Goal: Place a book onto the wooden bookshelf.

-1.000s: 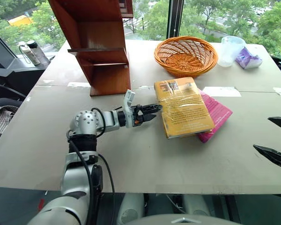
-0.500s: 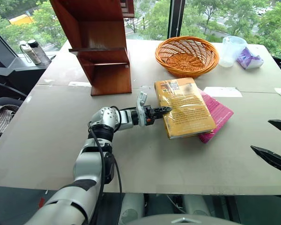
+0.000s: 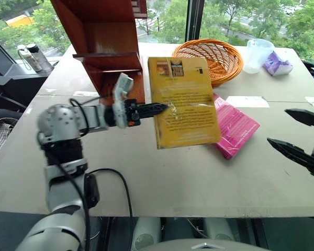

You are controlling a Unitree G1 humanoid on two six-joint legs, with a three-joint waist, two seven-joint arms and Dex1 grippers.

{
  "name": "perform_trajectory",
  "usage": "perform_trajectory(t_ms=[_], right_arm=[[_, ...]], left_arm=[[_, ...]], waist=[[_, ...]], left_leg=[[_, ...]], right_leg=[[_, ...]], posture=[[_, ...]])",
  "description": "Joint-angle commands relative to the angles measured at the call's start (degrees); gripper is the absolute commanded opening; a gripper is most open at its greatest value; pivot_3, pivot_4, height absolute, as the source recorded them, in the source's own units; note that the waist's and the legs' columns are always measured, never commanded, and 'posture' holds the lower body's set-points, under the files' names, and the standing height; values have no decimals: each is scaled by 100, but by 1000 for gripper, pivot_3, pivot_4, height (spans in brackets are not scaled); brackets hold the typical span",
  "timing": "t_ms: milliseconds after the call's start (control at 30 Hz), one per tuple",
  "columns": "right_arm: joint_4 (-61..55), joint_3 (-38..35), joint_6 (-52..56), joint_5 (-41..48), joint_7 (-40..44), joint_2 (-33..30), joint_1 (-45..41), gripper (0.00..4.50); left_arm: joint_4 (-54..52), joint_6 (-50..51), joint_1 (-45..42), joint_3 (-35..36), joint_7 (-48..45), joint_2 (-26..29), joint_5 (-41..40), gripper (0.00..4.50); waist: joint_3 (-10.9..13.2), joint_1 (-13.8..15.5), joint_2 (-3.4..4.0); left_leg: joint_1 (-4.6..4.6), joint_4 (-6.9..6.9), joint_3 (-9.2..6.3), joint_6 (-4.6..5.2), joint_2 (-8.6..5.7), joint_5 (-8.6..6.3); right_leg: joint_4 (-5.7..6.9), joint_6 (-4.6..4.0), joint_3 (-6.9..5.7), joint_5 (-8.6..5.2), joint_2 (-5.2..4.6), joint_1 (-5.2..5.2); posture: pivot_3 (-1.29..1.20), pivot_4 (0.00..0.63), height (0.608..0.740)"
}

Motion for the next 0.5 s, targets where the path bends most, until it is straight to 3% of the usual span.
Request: perform_trajectory(t_ms=[33, 233, 500], right_arm=[[535, 432, -330, -200, 78, -17, -510, 4500], [1713, 1047, -811, -606, 476, 8, -1417, 4500], [2490, 1474, -1384, -1026, 727, 166, -2231, 4500]], left_arm=[[-1818, -1030, 164, -54, -33, 764, 226, 120], [-2141, -3808, -720, -945, -376, 2106, 2195, 120], [-315, -6863, -2553, -3054, -1208, 3147, 5413, 120]], waist=[[3, 24, -1], [5, 92, 1], [8, 70, 11]], left_leg=[[-2, 0, -1, 0, 0, 0], [-11, 6, -2, 1, -9, 1], [-37, 1, 12, 4, -13, 1]], right_leg=[[0, -1, 0, 0, 0, -3], [-4, -3, -18, 0, 18, -2], [-11, 3, -18, 0, 44, -27]], posture=[[0, 150, 733], [0, 150, 733], [0, 150, 733]])
